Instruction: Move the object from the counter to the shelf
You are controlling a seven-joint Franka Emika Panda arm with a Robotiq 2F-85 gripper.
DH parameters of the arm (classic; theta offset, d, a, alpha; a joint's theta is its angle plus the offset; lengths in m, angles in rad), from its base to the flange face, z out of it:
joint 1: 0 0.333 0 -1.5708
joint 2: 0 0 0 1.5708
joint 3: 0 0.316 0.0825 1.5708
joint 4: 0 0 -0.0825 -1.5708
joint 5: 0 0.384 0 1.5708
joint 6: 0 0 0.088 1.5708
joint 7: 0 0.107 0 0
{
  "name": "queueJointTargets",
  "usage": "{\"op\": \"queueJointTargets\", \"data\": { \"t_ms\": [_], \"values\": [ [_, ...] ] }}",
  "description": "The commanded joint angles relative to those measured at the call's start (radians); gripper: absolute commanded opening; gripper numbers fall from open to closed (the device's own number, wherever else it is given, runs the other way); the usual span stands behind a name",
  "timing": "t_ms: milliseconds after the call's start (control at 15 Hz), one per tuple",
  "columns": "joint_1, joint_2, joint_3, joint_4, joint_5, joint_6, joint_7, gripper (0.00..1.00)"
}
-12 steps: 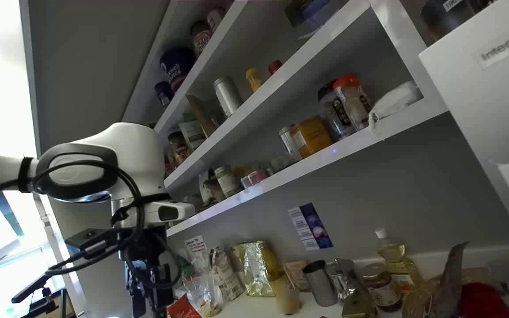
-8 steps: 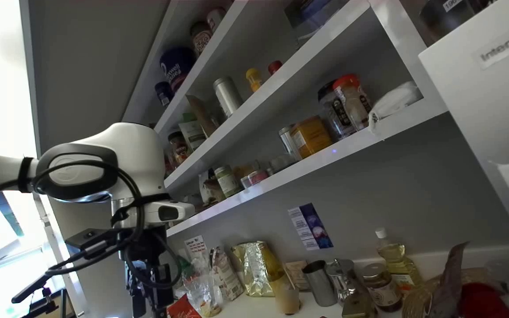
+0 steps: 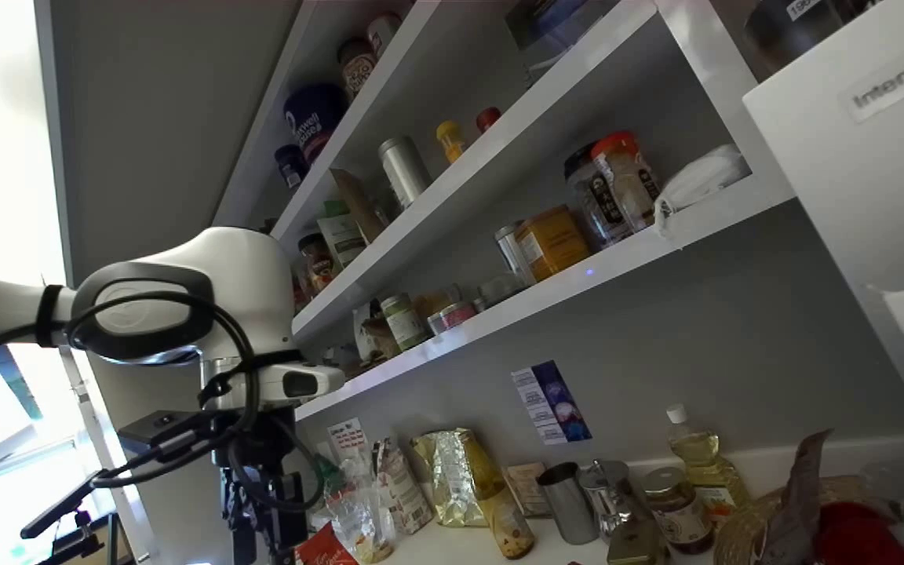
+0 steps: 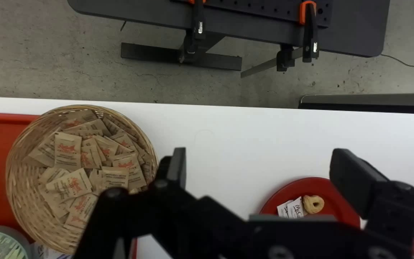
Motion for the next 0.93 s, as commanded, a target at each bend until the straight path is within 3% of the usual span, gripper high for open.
{"op": "queueJointTargets", "data": {
  "t_ms": [0, 533, 733, 800, 867],
  "values": [
    [0.019, -0.028, 0.063, -0.073, 0.008, 0.027, -0.017, 1.0],
    [0.175, -0.132, 0.242, -0.385, 0.054, 0.172, -0.019, 1.0],
    [0.266, -0.154, 0.323, -0.516, 0.096, 0.372, 0.01, 1.0],
    [0.297, -0.06, 0.351, -0.429, 0.101, 0.424, 0.026, 1.0],
    [0.326, -0.047, 0.378, -0.458, 0.104, 0.521, 0.039, 1.0]
  ]
}}
